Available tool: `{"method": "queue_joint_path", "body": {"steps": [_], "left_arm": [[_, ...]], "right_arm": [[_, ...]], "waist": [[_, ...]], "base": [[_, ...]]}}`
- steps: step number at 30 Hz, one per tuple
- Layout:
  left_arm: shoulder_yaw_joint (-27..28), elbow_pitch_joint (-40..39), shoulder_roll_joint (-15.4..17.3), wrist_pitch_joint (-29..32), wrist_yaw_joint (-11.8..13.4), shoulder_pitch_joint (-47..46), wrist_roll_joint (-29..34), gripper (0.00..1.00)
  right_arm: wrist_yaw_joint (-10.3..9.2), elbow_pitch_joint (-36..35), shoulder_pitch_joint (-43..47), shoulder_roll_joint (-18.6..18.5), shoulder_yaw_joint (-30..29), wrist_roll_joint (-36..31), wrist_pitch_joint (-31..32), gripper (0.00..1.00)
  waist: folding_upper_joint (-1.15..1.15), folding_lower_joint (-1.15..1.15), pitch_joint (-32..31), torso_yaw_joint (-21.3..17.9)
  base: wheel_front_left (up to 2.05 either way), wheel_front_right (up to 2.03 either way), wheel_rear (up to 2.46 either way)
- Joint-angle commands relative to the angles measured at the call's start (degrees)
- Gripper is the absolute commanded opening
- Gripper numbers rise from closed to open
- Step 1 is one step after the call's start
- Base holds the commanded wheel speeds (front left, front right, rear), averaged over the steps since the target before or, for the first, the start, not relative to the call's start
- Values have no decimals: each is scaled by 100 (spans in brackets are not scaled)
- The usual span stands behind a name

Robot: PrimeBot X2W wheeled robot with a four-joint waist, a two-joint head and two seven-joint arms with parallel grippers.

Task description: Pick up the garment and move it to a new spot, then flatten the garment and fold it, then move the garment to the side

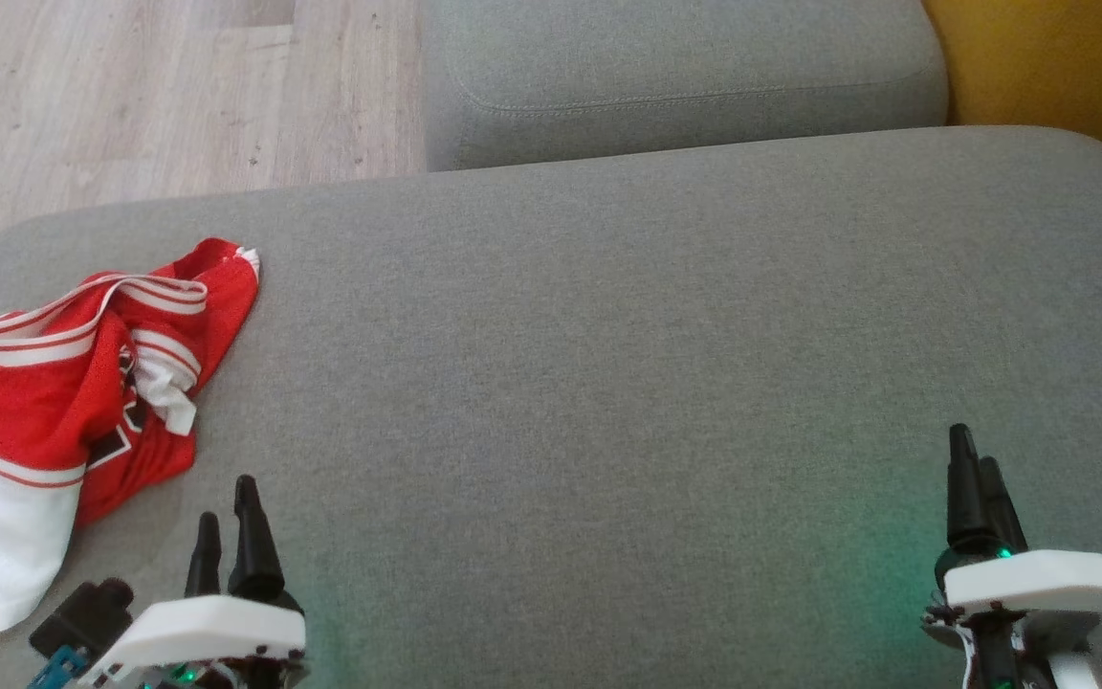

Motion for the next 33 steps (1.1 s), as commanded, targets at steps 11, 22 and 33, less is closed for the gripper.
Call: {"method": "queue_joint_path", "body": {"steps": [11,22,33], "left_arm": [[-90,-203,137,-235,135,-138,877,100],[-199,-242,184,-404,246,-137,1580,100],[-321,-237,231,-591,344,-138,2321,100]], "right_arm": [[-2,-255,-336,-33,182,-846,-241,100],[-3,-278,-338,-36,273,-1531,-409,100],[-3,-321,-347,-39,381,-2290,-595,100]], "waist": [[0,0,-30,8],[0,0,-42,0],[0,0,-50,-11]], "base": [[0,0,0],[0,0,0],[0,0,0]]}}
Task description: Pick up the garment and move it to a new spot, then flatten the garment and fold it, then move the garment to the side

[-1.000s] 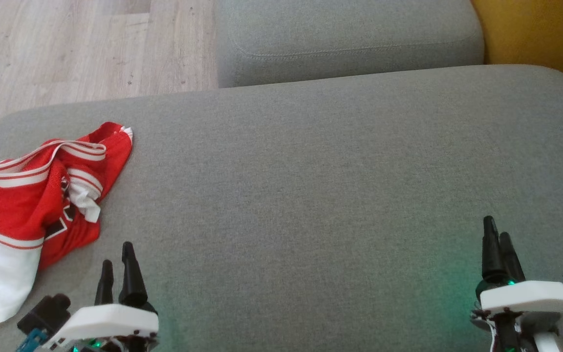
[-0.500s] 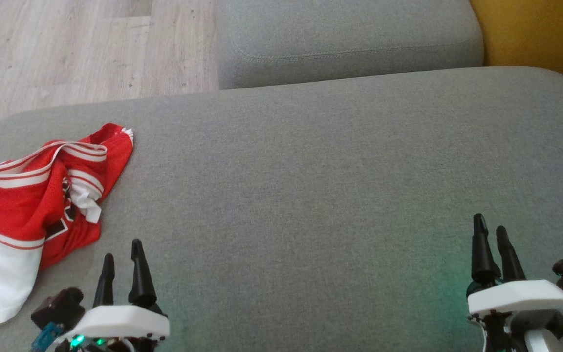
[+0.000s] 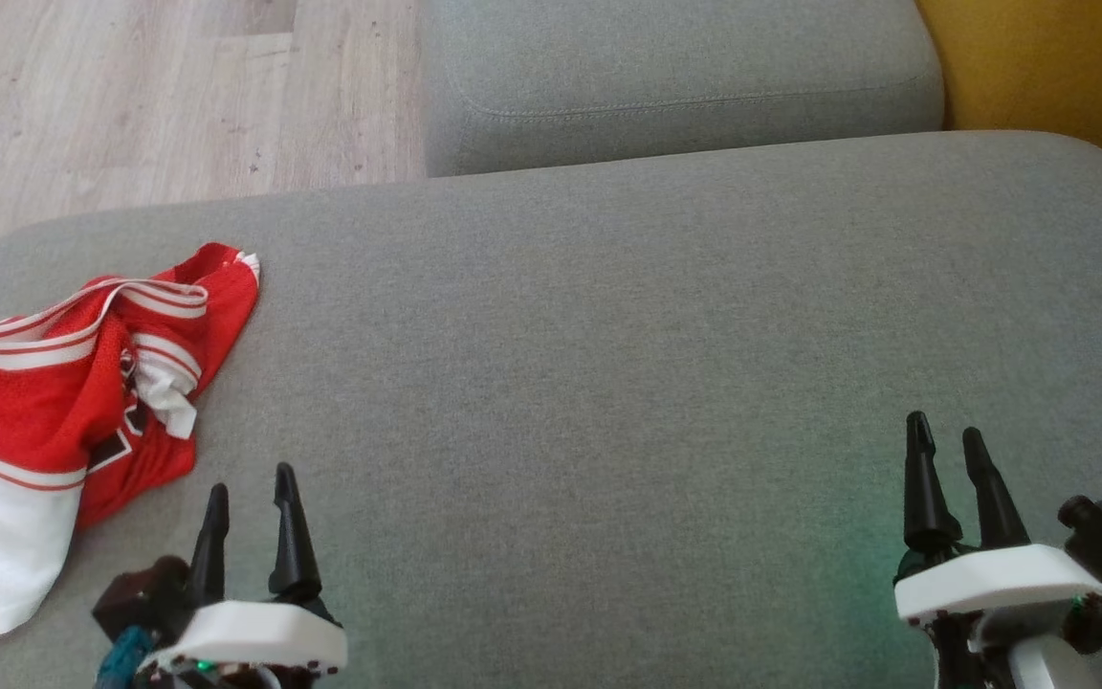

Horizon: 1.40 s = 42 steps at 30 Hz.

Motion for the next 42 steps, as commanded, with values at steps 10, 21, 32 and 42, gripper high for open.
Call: {"method": "queue_joint_path", "body": {"steps": [10,21,32,42], "left_arm": [[37,-225,55,-255,160,-124,733,100],[111,-224,-25,-441,235,-86,1121,100],[102,-111,-62,-611,287,-81,1496,100],[156,-52,-103,-653,280,-93,1388,100]], "right_arm": [[-3,-242,-331,-42,221,-914,-239,100],[-4,-239,-313,-45,304,-1563,-356,100],[-4,-254,-293,-48,389,-2142,-458,100],[-4,-246,-273,-49,392,-2157,-513,100]], "waist": [[0,0,9,-21],[0,0,-10,-48],[0,0,-24,-99],[0,0,-47,-124]], "base": [[0,0,0],[0,0,0],[0,0,0],[0,0,0]]}}
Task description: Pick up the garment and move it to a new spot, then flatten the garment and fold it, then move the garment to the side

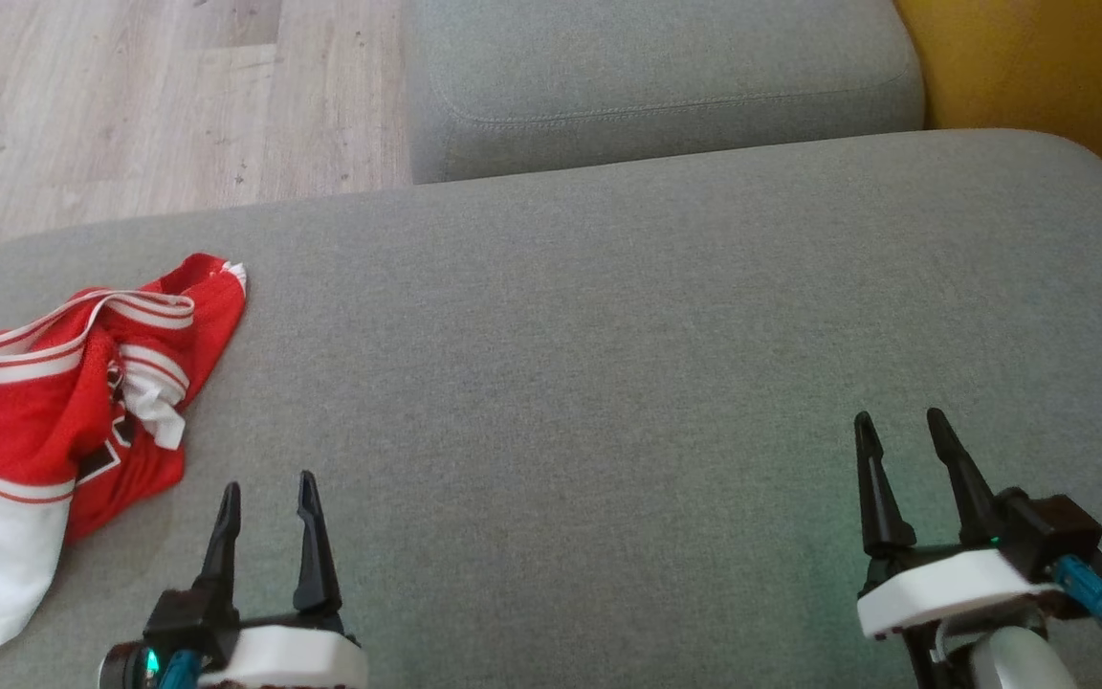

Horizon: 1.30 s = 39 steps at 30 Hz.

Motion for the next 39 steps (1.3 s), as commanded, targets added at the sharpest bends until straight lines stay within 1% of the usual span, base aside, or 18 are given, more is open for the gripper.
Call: {"method": "queue_joint_path", "body": {"steps": [1,7,11,14,21,27,30,31,36,39], "left_arm": [[215,-156,11,-70,29,-191,-32,100],[208,-145,5,-70,31,-202,-7,100],[200,-140,7,-70,54,-228,56,100],[200,-139,19,-70,74,-232,107,100],[242,-135,142,-70,112,-141,193,100],[331,-171,229,-70,153,-58,182,100],[322,-215,234,-70,179,-34,195,100],[322,-215,234,-70,179,-34,195,100],[319,-242,251,-70,197,-6,192,100],[327,-253,267,-70,204,1,184,100]], "right_arm": [[-4,-194,-235,-47,159,9,-78,100],[-4,-193,-223,-47,145,10,-88,100],[-4,-210,-171,-47,81,-26,-90,100],[-4,-227,-132,-47,50,-44,-80,100],[-4,-243,-78,-47,25,-12,-86,100],[-4,-220,-92,-47,136,20,-106,100],[-4,-200,-95,-47,161,-13,-106,100],[-4,-200,-95,-47,161,-13,-106,100],[-4,-196,-120,-47,175,-40,-106,100],[-4,-183,-143,-47,198,-39,-103,100]], "waist": [[0,0,-3,-1],[0,0,-2,22],[0,0,4,215],[0,0,12,529],[0,0,-8,1530],[0,0,-11,2171],[0,0,20,2427],[0,0,20,2427],[0,0,62,2716],[0,0,74,2781]], "base": [[0,0,0],[0,0,0],[0,0,0],[0,0,0],[0,0,0],[0,0,0],[0,0,0],[0,0,0],[0,0,0],[0,0,0]]}}
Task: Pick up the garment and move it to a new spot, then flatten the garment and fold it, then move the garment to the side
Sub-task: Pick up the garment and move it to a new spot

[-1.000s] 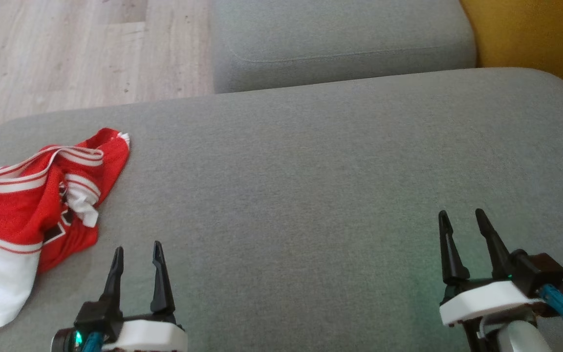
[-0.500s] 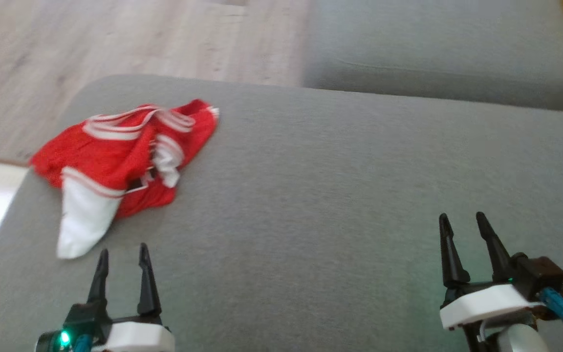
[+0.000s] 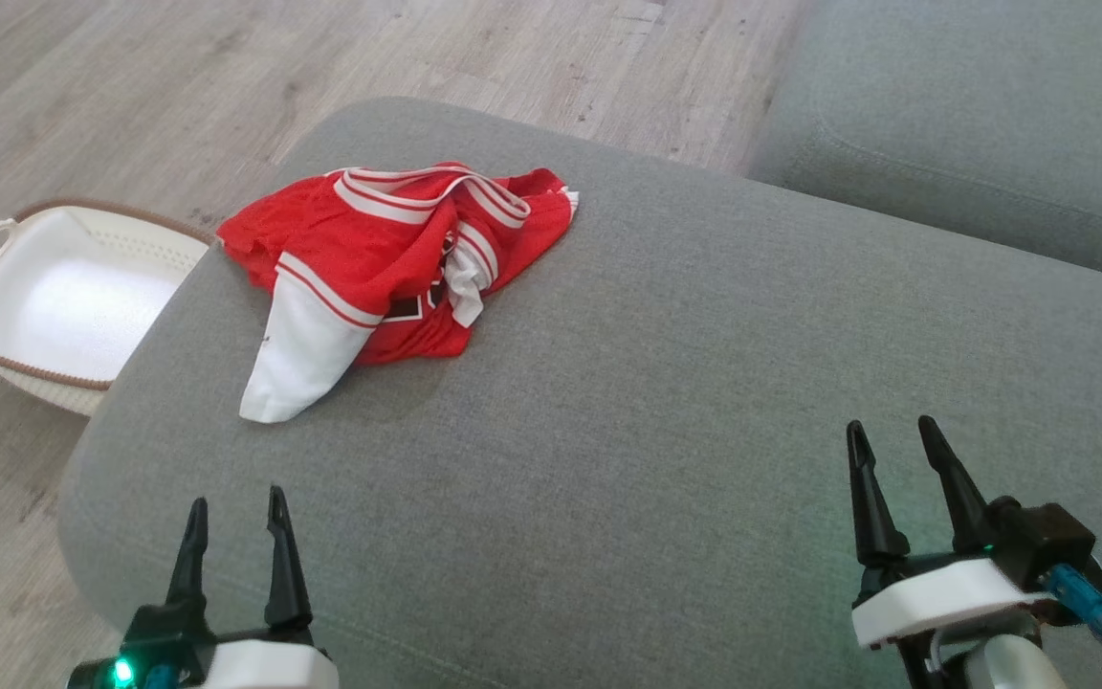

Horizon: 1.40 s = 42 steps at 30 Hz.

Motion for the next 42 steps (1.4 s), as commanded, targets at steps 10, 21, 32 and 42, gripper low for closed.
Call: {"method": "queue_joint_path", "body": {"steps": [10,21,32,42], "left_arm": [[237,-389,182,116,-90,-428,-116,100],[1056,-1127,1123,2559,-575,-2789,-1452,100],[1560,66,2068,4335,-447,-3987,-2124,100],[1193,275,2383,6837,-98,-3645,-2541,80]], "right_arm": [[-4,-152,-280,-45,160,-24,-56,100],[-4,-633,-575,-45,89,-329,122,100],[-4,-1209,-948,-45,-56,-619,302,100],[-4,-1281,-1028,-45,-130,-516,205,100]], "waist": [[0,0,126,-113],[0,0,1218,-871],[0,0,2561,-1858],[0,0,2830,-2172]], "base": [[0,0,0],[0,0,0],[0,0,0],[0,0,0]]}}
